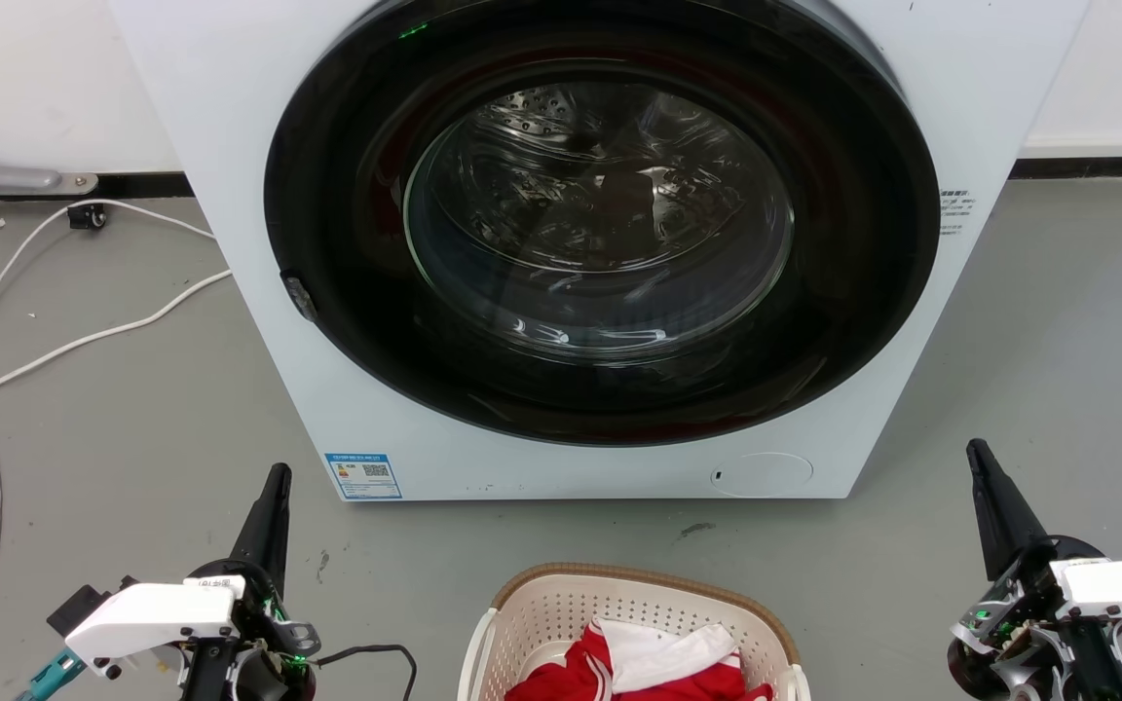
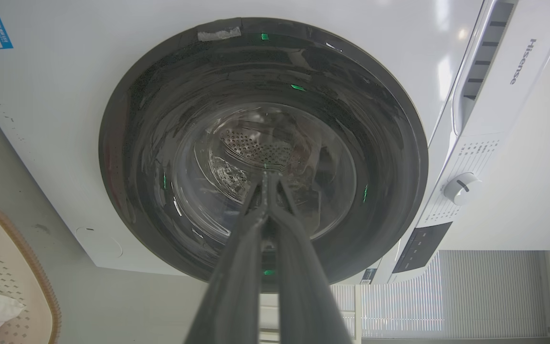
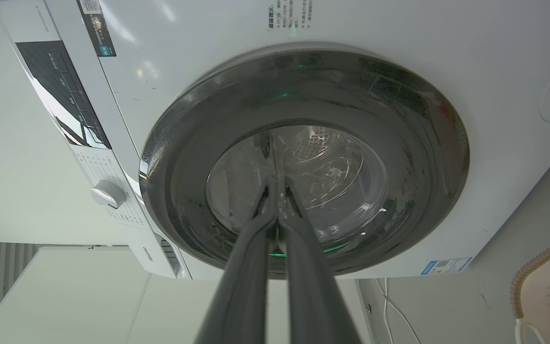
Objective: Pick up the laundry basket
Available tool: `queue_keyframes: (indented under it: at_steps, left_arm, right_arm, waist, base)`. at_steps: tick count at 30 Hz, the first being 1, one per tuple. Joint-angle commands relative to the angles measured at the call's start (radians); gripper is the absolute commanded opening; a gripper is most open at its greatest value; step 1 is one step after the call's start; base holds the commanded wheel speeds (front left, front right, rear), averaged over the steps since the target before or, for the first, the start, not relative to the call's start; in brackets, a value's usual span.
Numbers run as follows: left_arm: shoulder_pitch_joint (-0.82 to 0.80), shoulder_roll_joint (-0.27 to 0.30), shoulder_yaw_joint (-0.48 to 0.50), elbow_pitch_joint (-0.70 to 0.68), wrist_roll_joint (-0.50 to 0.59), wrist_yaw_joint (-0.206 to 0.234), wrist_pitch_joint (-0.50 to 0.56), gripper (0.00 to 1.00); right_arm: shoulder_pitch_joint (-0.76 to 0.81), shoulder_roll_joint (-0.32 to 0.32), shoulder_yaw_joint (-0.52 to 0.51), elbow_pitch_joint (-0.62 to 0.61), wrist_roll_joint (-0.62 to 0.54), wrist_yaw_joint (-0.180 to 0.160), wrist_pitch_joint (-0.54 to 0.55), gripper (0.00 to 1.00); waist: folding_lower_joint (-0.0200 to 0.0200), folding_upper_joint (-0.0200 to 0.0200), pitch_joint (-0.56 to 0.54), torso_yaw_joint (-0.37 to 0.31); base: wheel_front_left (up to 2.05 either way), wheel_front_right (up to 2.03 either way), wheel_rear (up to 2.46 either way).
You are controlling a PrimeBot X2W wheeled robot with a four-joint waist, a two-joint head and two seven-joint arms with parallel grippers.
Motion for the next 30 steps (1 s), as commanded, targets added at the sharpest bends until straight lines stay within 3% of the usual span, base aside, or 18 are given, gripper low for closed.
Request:
queue_keyframes:
  at_steps: [1,18,19,30]
  left_arm:
    - [-0.009,-0.001,0.004,0.001,0.006,-0.003,0.002,0.00]
    - [-0.010,-0.001,0.005,0.001,0.006,-0.003,0.002,0.00]
    - [0.001,-0.001,0.000,0.003,0.000,0.000,0.000,1.00]
    - [-0.003,-0.001,-0.046,-0.010,0.008,0.000,-0.050,1.00]
  right_arm:
    - [-0.012,0.005,-0.002,0.002,-0.005,0.000,0.004,0.00]
    - [-0.012,0.006,-0.003,0.002,-0.007,0.000,0.004,0.00]
    - [0.001,0.001,-0.002,0.003,0.000,0.000,0.003,1.00]
    - [0.015,0.002,0.035,-0.019,-0.033,0.000,-0.048,1.00]
  waist:
    - [0.0000,0.0000,0.000,0.000]
    - [0.0000,0.0000,0.000,0.000]
    - [0.0000,0.0000,0.000,0.000]
    - [0.0000,0.0000,0.000,-0.001]
  base:
    - [0.00,0.00,0.00]
    - [0.00,0.00,0.00]
    - [0.00,0.00,0.00]
    - [0.00,0.00,0.00]
